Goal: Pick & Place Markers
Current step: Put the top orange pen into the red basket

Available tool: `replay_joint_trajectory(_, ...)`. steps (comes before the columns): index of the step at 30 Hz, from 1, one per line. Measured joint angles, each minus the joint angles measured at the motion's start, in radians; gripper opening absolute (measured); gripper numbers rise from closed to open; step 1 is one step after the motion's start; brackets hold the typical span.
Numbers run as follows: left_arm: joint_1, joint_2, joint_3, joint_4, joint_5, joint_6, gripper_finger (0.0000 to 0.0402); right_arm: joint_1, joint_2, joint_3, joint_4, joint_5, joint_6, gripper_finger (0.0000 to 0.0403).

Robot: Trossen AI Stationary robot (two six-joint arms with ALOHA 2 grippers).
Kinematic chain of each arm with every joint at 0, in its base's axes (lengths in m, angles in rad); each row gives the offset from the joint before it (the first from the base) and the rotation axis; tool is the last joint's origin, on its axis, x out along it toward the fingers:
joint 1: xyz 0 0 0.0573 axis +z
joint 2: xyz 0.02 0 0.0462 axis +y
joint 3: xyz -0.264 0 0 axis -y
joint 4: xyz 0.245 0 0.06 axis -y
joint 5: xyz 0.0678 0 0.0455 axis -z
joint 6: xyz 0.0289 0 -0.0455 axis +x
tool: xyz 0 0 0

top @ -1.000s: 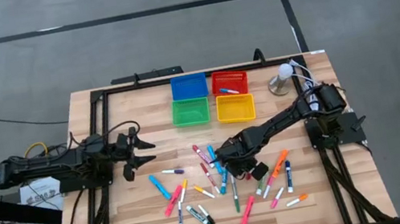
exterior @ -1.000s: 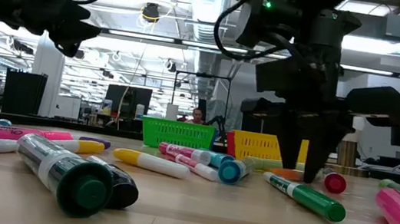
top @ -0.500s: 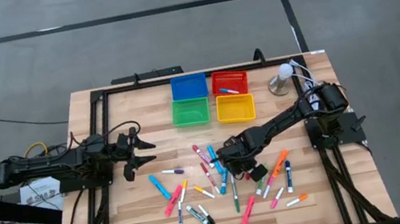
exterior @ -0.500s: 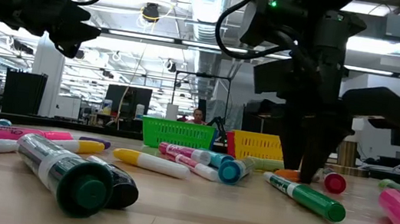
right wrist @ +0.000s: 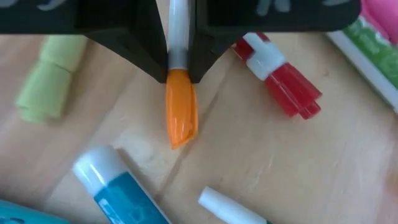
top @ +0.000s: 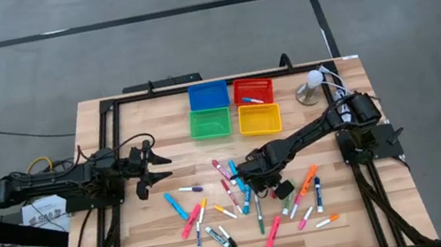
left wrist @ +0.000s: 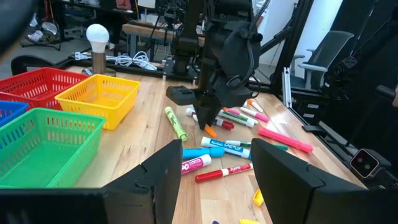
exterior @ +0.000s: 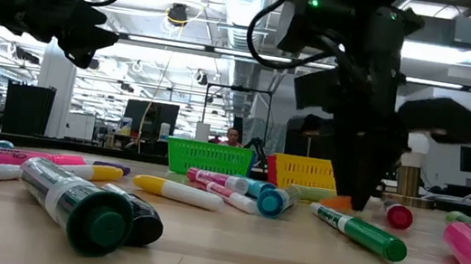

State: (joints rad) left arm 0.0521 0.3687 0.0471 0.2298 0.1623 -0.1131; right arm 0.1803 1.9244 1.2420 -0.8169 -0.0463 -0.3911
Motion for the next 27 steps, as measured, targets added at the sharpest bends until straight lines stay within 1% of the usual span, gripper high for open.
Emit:
replay_joint_trajectory(4,0.0,0.0,0.0,0.0,0.0,0.0,0.0191,-0.01,0.0,0.074,-0.131,-0.013,-0.007,0.0041)
replay_joint_trajectory(8,0.0,0.0,0.0,0.0,0.0,0.0,0.0191,-0.027,-0.001,0.177,-0.27,-0.04,-0.009,0.0041)
replay_joint_trajectory(13,0.0,0.0,0.0,0.0,0.0,0.0,0.0191,-0.047,-0.003,0.349,-0.449,-0.06,-0.019,0.0049)
replay_joint_trajectory(19,0.0,0.0,0.0,0.0,0.0,0.0,0.0191,-0.063,-0.005,0.575,-0.655,-0.069,-0.054,0.0049)
replay_joint_trajectory(22,0.0,0.0,0.0,0.0,0.0,0.0,0.0191,-0.076,-0.005,0.668,-0.743,-0.102,-0.054,0.0049)
replay_joint_trajectory(27,0.0,0.0,0.0,0.0,0.0,0.0,0.0191,-0.101,-0.03,0.74,-0.749,-0.166,-0.02,0.0049)
